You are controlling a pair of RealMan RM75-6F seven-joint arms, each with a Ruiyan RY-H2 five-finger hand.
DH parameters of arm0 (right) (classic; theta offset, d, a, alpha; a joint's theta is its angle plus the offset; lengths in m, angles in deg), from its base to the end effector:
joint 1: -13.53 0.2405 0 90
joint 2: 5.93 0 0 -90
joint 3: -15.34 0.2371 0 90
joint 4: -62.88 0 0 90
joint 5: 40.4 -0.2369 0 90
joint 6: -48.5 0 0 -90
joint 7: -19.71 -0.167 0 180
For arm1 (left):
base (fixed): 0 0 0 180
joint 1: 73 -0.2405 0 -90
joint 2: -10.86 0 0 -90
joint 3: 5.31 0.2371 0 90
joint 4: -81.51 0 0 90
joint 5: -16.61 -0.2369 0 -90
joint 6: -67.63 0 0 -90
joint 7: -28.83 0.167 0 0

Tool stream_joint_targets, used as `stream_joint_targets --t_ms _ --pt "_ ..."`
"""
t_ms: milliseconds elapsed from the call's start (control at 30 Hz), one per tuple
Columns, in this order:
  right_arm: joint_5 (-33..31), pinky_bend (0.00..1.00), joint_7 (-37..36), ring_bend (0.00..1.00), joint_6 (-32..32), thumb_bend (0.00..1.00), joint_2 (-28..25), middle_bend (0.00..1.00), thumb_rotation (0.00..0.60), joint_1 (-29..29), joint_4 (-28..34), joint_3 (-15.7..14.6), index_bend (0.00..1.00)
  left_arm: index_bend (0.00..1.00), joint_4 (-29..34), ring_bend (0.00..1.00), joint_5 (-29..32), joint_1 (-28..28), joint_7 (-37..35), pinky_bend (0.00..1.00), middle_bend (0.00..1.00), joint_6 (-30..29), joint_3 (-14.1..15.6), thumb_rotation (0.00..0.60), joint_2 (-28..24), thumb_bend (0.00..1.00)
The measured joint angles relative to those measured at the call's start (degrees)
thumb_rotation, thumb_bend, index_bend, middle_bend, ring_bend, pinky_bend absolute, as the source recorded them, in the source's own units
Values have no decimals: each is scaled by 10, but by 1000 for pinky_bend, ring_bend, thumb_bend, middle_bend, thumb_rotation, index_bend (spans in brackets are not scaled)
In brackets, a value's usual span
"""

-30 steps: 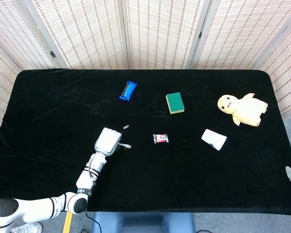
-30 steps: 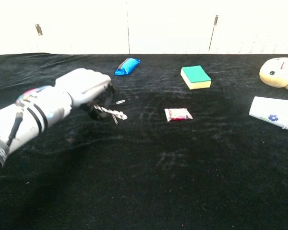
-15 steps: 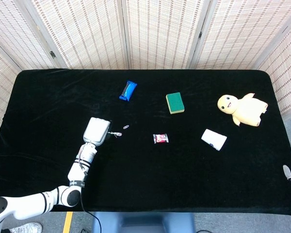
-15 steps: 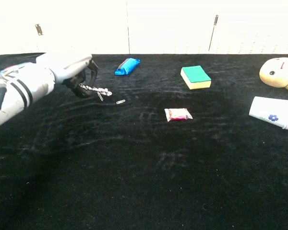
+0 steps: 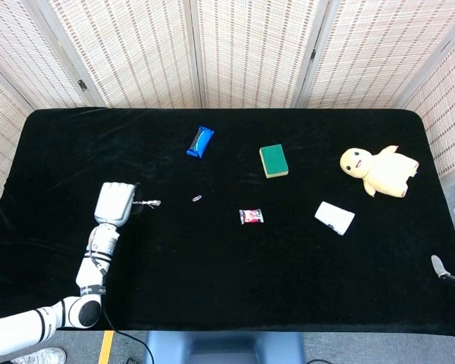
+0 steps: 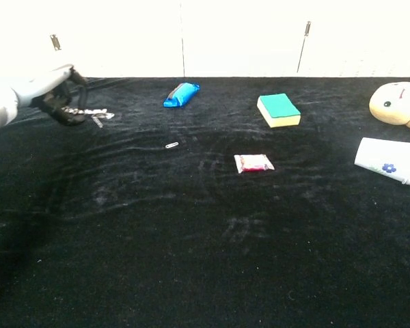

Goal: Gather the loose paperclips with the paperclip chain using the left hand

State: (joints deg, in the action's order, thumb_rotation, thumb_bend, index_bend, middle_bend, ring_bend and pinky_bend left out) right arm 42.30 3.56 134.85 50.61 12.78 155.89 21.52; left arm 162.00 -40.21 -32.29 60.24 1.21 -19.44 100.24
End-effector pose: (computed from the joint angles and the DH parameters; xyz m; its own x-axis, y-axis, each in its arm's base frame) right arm -0.3334 -0.1867 0.1846 0.2407 0.0731 0.9678 -0.9659 0.1162 0.2314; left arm -0.1559 0.3900 -0.0013 0.5362 0.0339 0.8434 0.8371 -0.1502 -0.5261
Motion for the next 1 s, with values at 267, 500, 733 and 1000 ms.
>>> stream_joint_targets --t_ms 267,500,733,1000 --pt "-7 0 11 11 -24 357 1 36 600 14 2 1 0 748 -54 1000 -8 -23 -63 1000 1000 14 14 600 8 395" --pt "-14 0 9 11 -30 357 0 36 600 18 1 2 0 747 -67 1000 -9 -28 -70 1000 1000 18 14 600 13 396" --pt "-13 0 12 11 -28 357 1 36 600 18 1 0 0 429 -56 1000 3 -30 -64 1000 1000 37 14 600 1 360" --pt "-14 0 17 11 -30 357 2 36 600 20 3 0 0 160 -37 1000 16 -34 -60 1000 1000 44 12 600 -21 189"
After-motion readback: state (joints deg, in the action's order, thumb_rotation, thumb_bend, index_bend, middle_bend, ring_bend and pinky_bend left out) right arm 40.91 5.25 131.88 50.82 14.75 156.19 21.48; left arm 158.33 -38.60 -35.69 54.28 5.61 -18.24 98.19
